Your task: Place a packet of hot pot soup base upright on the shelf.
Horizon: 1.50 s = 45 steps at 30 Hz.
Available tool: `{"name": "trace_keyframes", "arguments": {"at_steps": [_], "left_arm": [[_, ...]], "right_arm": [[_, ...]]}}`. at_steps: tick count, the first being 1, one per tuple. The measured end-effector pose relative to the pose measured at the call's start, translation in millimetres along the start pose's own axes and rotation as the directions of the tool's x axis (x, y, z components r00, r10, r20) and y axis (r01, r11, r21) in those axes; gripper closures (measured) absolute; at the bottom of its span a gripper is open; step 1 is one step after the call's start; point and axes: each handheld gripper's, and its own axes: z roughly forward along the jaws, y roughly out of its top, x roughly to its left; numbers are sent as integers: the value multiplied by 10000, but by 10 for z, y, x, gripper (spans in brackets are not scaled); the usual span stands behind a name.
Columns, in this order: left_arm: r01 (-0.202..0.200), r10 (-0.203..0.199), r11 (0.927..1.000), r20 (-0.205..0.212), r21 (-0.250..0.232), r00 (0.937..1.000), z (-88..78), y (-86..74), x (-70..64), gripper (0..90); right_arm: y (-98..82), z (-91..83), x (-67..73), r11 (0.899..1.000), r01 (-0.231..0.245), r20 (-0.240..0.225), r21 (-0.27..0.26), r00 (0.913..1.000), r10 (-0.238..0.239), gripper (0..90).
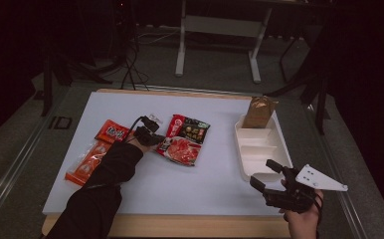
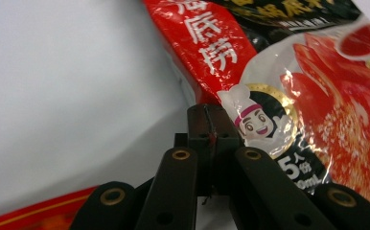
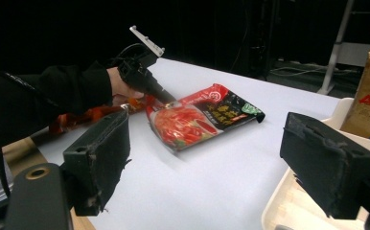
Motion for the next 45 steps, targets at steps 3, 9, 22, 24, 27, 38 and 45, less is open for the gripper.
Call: {"name": "trace_keyframes", "arguments": {"at_steps": [3,9,22,24,27,38,45], "left_arm": [[66,-65,10000,79,-67,9999,0,-20,-39,900],[53,-51,10000,294,-64,9996,-1,-51,-170,900],[-418,407,9988,440,241,9982,-3,-52,-330,900],[-133,134,9999,339,-45,9993,-52,-33,-289,900],[206,-188,9986,371,-488,9991,-130,36,-252,900],[1153,-1140,9877,187,-1052,9933,-85,265,-51,652],[1806,-1833,9761,-112,-1207,9830,95,369,75,542]], "right_arm": [[1,4,2,10000,29,14,25,10000,-29,175],[3,4,9,10000,49,11,19,10000,-49,175],[1,13,16,10000,48,-18,81,10000,-48,175],[0,12,11,9999,67,19,92,10000,-67,174],[-1,14,4,10000,26,10,74,10000,-26,175],[-28,39,2,9996,83,-33,255,10000,-82,174],[-56,70,1,9993,65,-116,380,9999,-60,175]]}}
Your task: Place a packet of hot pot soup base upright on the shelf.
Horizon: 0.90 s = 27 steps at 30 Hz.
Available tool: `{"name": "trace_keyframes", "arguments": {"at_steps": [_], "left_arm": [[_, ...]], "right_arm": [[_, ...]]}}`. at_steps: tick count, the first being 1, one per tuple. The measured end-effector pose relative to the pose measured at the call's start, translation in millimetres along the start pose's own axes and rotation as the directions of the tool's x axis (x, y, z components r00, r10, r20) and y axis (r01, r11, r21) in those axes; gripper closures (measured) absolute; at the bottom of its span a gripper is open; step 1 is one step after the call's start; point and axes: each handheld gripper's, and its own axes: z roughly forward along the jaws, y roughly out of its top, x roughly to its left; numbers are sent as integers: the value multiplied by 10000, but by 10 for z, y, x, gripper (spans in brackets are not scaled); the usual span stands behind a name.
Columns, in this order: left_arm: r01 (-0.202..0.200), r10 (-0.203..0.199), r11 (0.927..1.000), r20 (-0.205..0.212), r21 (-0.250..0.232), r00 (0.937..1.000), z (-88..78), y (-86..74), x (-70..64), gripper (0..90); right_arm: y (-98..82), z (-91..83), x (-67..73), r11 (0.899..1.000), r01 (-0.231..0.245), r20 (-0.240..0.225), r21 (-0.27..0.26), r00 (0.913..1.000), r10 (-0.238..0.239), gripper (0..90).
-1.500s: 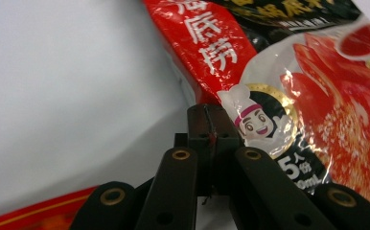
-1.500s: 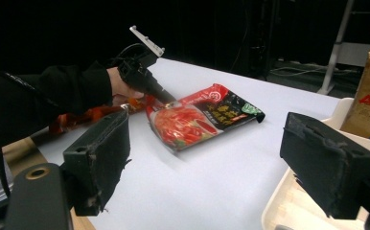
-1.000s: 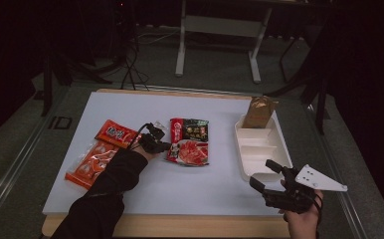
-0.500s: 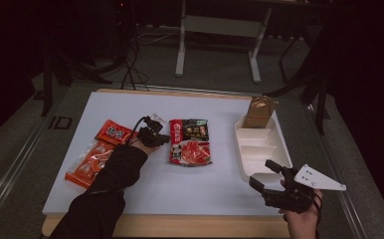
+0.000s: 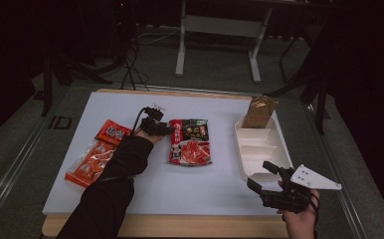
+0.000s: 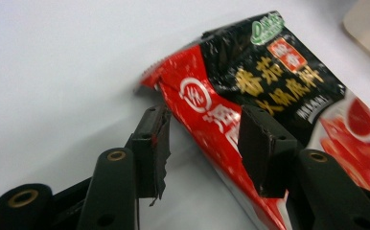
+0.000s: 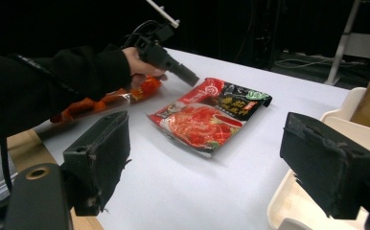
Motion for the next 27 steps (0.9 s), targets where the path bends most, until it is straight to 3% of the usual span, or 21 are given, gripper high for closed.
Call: {"name": "trace_keyframes", "arguments": {"at_steps": [3,6,9,12,18,21,24,25,26,27], "left_arm": [[261,-265,9995,-256,-169,9993,64,40,35,542],[613,-618,9977,-188,-282,9979,130,74,82,541],[868,-869,9961,-42,-136,9962,214,100,103,511],[1019,-1016,9947,-181,149,9947,318,78,105,510],[1523,-1522,9882,-57,169,9883,434,23,119,527],[1582,-1575,9870,-248,294,9872,439,37,95,537],[1349,-1330,9900,-475,408,9900,450,54,57,546],[1149,-1104,9923,-905,456,9898,466,62,-12,557],[965,-911,9942,-1055,479,9902,470,61,-33,560],[1053,-995,9930,-1034,527,9897,470,65,-45,572]], "right_arm": [[-6,8,2,10000,66,-9,30,10000,-66,174],[-12,5,2,10000,63,-5,27,10000,-63,174],[-25,8,-3,9999,118,39,91,9999,-118,175],[-42,17,-16,9999,48,8,122,10000,-48,175],[-79,50,-8,9996,73,-110,264,9999,-70,174],[-79,54,-7,9996,106,-105,273,9999,-103,175],[-79,55,-13,9996,80,-89,274,9999,-78,175],[-78,60,-13,9996,90,-65,272,9999,-88,175],[-77,60,-12,9996,109,-58,275,9999,-107,175],[-78,61,-13,9995,100,-61,287,9999,-98,175]]}}
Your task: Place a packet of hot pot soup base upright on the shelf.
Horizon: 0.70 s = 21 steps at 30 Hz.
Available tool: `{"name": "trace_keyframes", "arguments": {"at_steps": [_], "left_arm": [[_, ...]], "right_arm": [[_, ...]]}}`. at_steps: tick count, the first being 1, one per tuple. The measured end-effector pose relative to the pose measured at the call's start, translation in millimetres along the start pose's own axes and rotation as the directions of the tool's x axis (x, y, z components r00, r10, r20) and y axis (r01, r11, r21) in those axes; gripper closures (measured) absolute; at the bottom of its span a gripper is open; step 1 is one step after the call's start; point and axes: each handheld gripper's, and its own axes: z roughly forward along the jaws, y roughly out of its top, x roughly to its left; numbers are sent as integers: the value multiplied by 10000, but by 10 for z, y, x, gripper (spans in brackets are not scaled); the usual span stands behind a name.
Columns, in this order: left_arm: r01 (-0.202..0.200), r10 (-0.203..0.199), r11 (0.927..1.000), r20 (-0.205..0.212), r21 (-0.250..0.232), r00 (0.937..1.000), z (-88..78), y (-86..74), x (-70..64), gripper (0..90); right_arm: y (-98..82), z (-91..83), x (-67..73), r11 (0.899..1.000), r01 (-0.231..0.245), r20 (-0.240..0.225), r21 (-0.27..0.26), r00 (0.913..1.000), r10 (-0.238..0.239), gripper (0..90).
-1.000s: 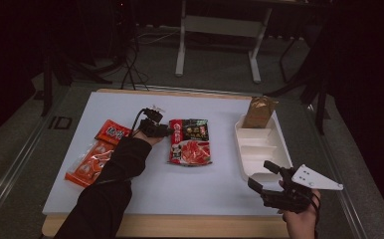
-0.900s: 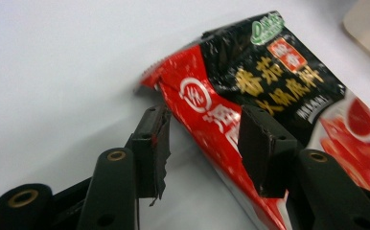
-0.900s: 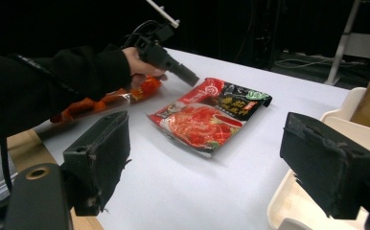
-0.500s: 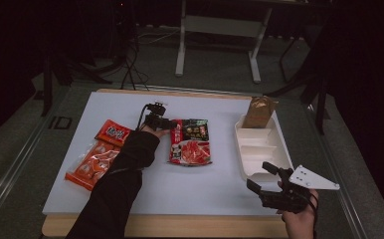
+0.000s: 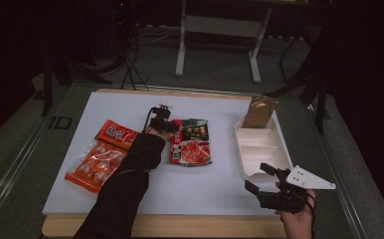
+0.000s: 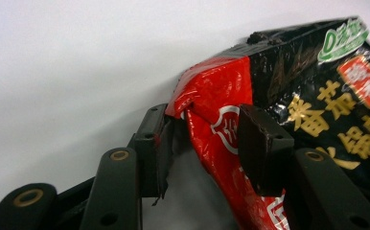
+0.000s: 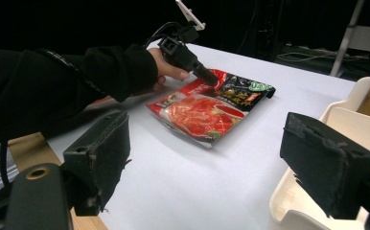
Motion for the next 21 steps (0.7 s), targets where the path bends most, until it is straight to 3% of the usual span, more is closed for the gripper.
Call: {"name": "trace_keyframes", "arguments": {"at_steps": [2,3,5,9,17,21], "left_arm": [[12,-13,10000,83,59,10000,1,2,-11,658],[-73,73,9998,9,167,10000,3,11,-41,658],[-138,141,9992,-83,373,9999,8,34,-71,766],[117,-126,9982,144,596,9998,11,68,-55,843],[169,-175,9997,373,165,9992,-99,75,-94,880],[-13,21,9999,546,-158,9985,-220,98,-134,885]], "right_arm": [[-2,2,-1,10000,-25,-5,20,10000,25,175],[-5,7,-4,10000,-19,3,33,10000,19,175],[-11,19,-11,10000,-50,-10,81,10000,50,175],[-4,20,-5,10000,-30,-48,62,10000,31,175],[6,10,-6,10000,-13,-8,4,10000,13,174],[14,4,-11,10000,-1,25,-51,10000,1,175]]}}
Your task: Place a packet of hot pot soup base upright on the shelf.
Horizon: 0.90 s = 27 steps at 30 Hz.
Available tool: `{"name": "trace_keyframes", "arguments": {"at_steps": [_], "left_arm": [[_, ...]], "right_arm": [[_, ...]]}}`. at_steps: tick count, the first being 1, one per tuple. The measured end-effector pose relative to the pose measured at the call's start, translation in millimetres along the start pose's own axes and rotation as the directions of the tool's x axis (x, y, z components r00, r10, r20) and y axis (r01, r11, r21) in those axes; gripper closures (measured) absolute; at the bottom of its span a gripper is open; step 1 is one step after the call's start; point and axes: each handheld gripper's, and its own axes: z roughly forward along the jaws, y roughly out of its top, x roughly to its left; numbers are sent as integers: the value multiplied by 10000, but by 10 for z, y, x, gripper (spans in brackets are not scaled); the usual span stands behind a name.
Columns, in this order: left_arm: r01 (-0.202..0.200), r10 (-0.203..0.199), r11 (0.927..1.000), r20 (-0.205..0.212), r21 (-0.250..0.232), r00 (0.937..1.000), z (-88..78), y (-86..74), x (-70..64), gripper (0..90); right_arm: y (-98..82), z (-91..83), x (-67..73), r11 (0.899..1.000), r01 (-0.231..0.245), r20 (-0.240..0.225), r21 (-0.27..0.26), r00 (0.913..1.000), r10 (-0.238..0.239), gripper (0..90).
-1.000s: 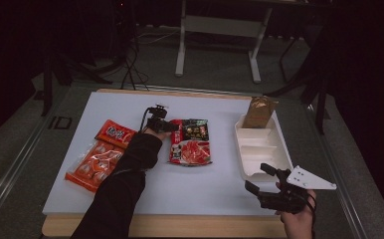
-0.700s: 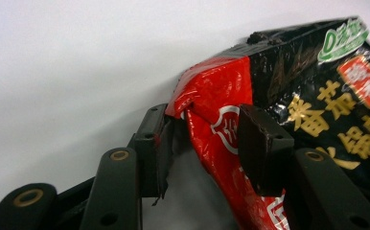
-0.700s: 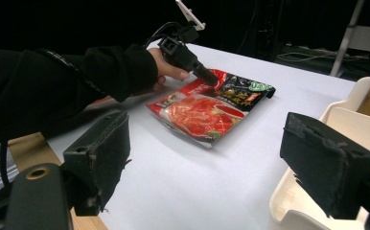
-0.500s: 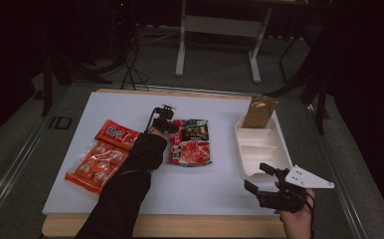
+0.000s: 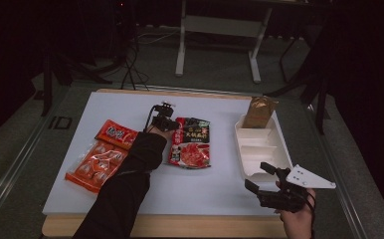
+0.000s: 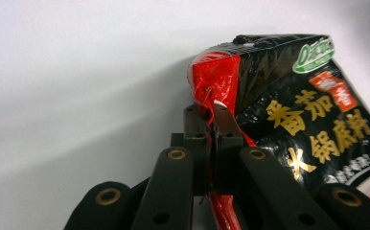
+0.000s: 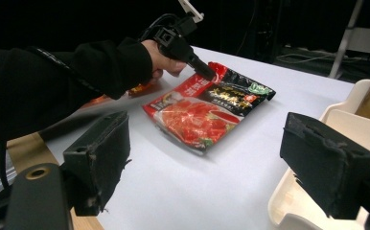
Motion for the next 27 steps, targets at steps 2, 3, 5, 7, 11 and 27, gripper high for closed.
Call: {"name": "trace_keyframes", "arguments": {"at_steps": [2,3,5,7,11,27], "left_arm": [[-121,123,9997,112,-195,9999,-57,14,-38,885],[-178,184,9993,193,-316,9996,-88,19,-52,886],[-131,152,9984,376,-547,9992,-142,26,-81,886],[-183,222,9971,524,-745,9984,-203,35,-106,886],[-424,502,9922,647,-1168,9966,-343,40,-196,886],[-1705,2019,9521,1033,-2537,9739,-753,-60,-539,885]], "right_arm": [[5,-1,2,10000,9,20,-48,10000,-9,175],[8,-2,3,10000,16,39,-59,10000,-16,175],[13,-4,9,10000,38,51,-85,10000,-38,175],[18,-6,19,9999,92,90,-84,9999,-91,179],[30,-26,25,9995,206,315,-247,9993,-198,190],[81,-111,-19,9956,537,389,-764,9979,-508,189]]}}
